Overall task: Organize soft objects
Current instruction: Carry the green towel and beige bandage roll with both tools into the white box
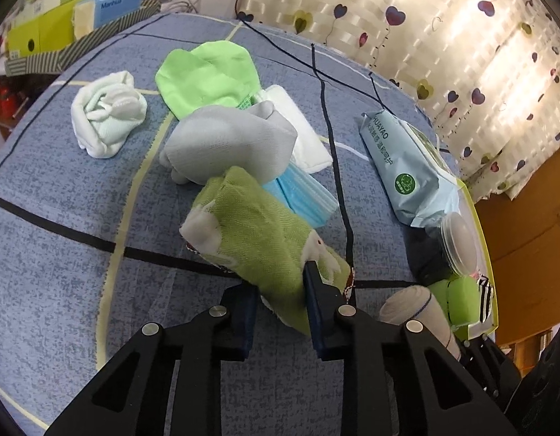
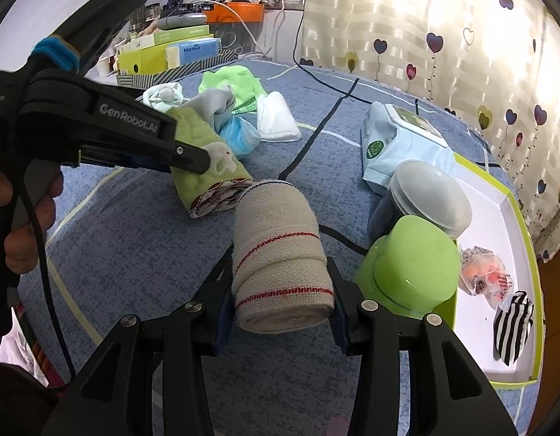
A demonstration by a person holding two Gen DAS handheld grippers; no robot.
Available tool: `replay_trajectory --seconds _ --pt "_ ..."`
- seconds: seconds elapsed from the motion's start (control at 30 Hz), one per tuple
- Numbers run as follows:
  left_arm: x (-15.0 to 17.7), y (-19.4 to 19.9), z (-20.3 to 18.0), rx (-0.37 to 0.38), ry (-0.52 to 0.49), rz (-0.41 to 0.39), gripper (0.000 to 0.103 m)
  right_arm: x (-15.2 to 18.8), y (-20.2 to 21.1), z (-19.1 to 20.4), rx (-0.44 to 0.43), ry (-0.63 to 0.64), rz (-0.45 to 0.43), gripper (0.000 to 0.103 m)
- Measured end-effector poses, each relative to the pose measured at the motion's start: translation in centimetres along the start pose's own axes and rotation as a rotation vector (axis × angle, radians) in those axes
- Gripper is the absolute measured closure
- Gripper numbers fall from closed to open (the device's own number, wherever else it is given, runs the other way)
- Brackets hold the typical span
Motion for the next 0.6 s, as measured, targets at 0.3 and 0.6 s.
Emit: replay_trajectory --seconds 0.3,0.6 --pt "0.3 2.9 -1.9 -0.003 -0.124 -0.045 0.085 -0.9 2.1 -0.8 0.028 -0.016 -0.039 0.059" --pt "0.2 5.2 -5.4 0.078 -0.22 -0.062 0.085 -1.6 4.9 -3.3 0.08 -0.076 -0.081 0.059"
Point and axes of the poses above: each gripper's, at about its wrist camera, not at the fingertips, and y roughly against the way its jaws point, z to its left, x to its underside, the point moved 2 cm from there along -y, roughly the way its jaws point, and after that the axes turned 7 degrees about -z, right-handed, at the moved point
